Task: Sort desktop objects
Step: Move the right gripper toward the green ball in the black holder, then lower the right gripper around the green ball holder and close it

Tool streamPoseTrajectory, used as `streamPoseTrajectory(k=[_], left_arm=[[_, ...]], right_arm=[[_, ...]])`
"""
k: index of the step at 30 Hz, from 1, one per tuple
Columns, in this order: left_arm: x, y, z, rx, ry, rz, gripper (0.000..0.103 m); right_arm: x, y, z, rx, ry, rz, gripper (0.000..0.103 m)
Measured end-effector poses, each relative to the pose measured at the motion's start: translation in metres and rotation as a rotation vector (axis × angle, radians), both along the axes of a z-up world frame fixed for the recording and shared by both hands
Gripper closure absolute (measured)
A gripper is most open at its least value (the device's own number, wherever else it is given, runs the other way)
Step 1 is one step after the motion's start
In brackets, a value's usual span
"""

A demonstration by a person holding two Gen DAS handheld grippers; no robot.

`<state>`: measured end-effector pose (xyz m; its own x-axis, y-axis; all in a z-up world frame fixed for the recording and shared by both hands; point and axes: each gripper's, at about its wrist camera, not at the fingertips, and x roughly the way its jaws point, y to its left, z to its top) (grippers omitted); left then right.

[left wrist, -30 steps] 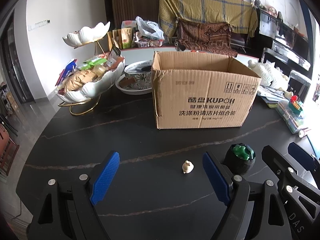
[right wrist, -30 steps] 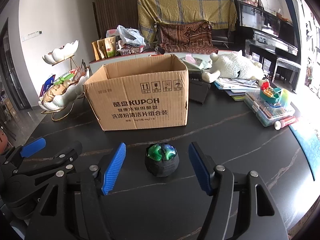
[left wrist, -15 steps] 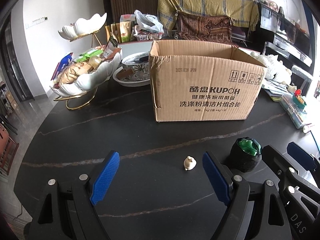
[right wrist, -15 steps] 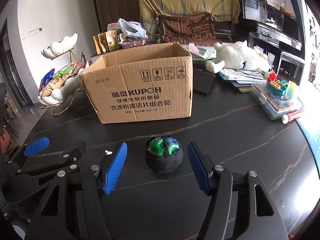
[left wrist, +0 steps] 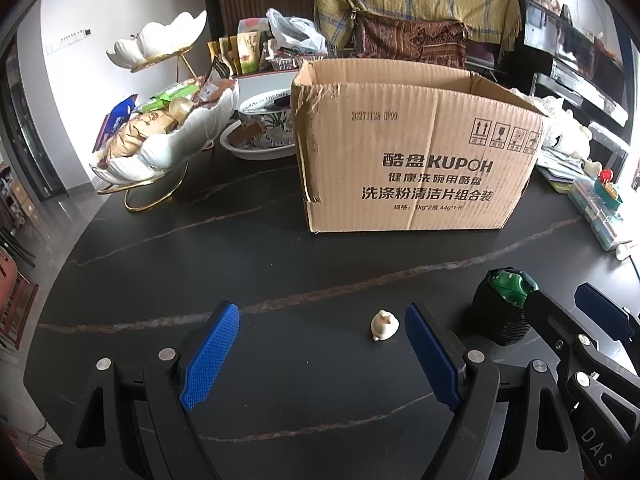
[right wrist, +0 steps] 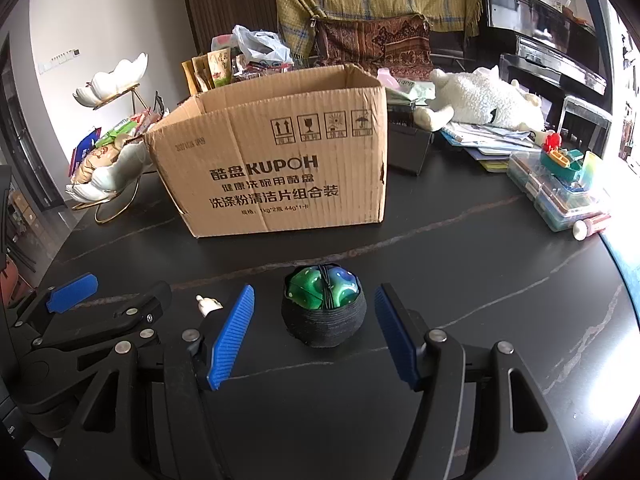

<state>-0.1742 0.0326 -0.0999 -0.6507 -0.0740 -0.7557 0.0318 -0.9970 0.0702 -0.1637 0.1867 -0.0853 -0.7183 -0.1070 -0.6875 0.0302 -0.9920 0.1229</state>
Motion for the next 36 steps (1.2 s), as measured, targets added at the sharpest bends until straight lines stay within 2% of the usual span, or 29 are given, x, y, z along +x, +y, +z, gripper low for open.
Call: streamPoseTrajectory(k=[36], left_arm=[[-0.025,0.006,-0.029,-0.011,-0.066,-0.015,0.021]], right_arm=[[-0.028,0.007,-0.034,-0.009,-0.088,-0.002,0.042]])
